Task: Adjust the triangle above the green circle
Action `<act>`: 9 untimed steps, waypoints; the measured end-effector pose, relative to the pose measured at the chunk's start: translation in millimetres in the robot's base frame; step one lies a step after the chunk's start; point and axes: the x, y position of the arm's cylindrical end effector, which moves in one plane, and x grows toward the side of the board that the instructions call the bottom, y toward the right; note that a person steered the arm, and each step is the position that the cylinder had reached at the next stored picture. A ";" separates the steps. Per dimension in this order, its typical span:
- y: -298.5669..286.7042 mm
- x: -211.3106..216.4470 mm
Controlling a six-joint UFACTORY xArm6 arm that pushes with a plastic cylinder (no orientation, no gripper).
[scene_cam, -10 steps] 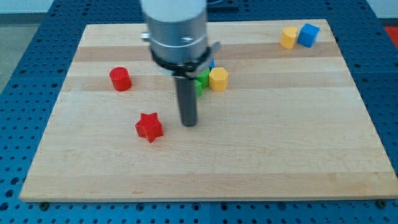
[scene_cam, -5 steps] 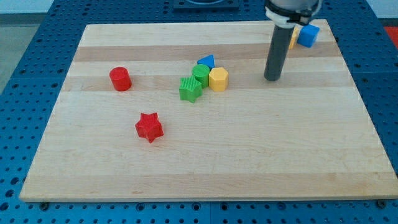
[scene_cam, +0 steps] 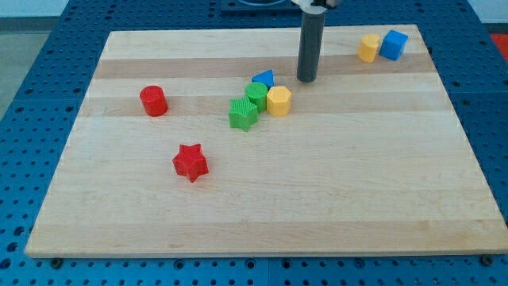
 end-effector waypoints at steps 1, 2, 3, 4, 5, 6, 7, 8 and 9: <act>-10.7 -0.1; -19.9 -10.0; -32.9 -27.1; -68.6 -28.4; -97.8 -27.2; -105.4 -16.0; -105.4 0.2; -105.4 9.6; -105.5 13.5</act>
